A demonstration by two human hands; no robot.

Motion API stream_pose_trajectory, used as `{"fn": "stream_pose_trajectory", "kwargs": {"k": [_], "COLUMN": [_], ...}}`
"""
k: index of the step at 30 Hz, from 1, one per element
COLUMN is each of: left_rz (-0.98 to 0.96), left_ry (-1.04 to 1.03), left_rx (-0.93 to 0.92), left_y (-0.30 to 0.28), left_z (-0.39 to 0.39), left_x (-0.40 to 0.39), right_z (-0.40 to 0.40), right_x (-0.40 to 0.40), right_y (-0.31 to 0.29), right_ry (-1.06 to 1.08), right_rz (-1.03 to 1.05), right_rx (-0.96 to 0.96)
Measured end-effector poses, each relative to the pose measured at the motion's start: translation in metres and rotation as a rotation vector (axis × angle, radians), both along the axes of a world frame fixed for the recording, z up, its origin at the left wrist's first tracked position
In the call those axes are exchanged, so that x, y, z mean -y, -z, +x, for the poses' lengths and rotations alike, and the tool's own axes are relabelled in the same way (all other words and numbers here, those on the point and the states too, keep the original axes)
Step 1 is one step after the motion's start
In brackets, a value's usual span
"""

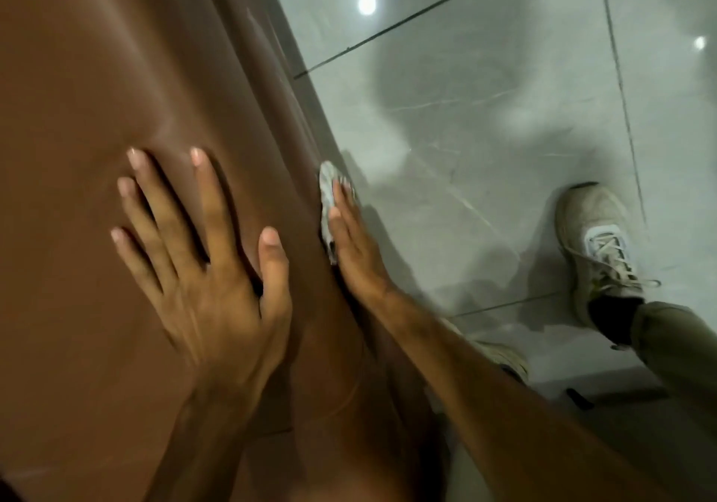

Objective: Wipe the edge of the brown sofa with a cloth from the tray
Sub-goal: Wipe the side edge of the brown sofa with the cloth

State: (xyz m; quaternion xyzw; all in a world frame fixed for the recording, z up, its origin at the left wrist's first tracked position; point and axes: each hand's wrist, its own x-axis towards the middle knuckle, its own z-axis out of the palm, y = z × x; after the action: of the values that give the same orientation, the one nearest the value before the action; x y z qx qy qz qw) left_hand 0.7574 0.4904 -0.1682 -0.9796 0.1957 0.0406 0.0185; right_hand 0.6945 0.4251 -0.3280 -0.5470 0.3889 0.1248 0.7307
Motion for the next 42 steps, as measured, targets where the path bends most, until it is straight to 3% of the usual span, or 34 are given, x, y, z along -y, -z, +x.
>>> {"fn": "stream_pose_trajectory", "kwargs": {"k": [3, 7, 10, 14, 18, 20, 22, 26, 29, 33, 37, 39, 42], "left_rz": [0.010, 0.040, 0.032, -0.013, -0.024, 0.013, 0.002, -0.020, 0.008, 0.039, 0.093, 0.102, 0.098], "left_ry": [0.007, -0.025, -0.031, -0.067, -0.072, -0.065, -0.045, -0.004, -0.039, -0.033, -0.046, -0.044, -0.038], "left_rx": [0.004, -0.075, -0.072, 0.038, 0.044, 0.004, -0.036, 0.063, 0.197, 0.187, 0.180, 0.152, 0.186], "left_y": [0.003, -0.009, -0.012, 0.001, 0.002, -0.005, -0.008, -0.006, 0.015, 0.027, 0.023, 0.023, 0.033], "left_z": [0.009, 0.009, 0.031, 0.059, 0.058, 0.071, 0.103, 0.182, 0.199, 0.196, 0.193, 0.194, 0.198], "left_x": [0.001, 0.008, 0.017, 0.027, 0.029, 0.034, 0.045, 0.075, 0.081, 0.076, 0.082, 0.082, 0.078], "right_z": [-0.004, -0.060, -0.037, 0.051, 0.030, -0.010, -0.033, 0.052, 0.148, 0.145, 0.092, 0.124, 0.219], "right_x": [-0.002, -0.015, -0.010, 0.018, 0.017, 0.010, 0.001, 0.024, 0.059, 0.057, 0.042, 0.054, 0.082], "right_y": [0.019, -0.015, -0.037, -0.004, 0.028, 0.012, -0.014, -0.035, -0.002, 0.027, -0.017, -0.028, -0.013], "right_ry": [0.056, 0.054, 0.008, -0.048, 0.035, 0.027, 0.000, 0.026, -0.068, 0.056, 0.071, 0.056, -0.054], "right_rz": [0.070, 0.195, 0.159, 0.001, 0.097, 0.179, 0.187, 0.120, -0.016, 0.079, 0.137, 0.142, -0.012], "right_rx": [-0.095, -0.261, -0.156, 0.053, -0.118, -0.245, -0.254, -0.034, 0.083, -0.120, -0.222, -0.120, 0.100]}}
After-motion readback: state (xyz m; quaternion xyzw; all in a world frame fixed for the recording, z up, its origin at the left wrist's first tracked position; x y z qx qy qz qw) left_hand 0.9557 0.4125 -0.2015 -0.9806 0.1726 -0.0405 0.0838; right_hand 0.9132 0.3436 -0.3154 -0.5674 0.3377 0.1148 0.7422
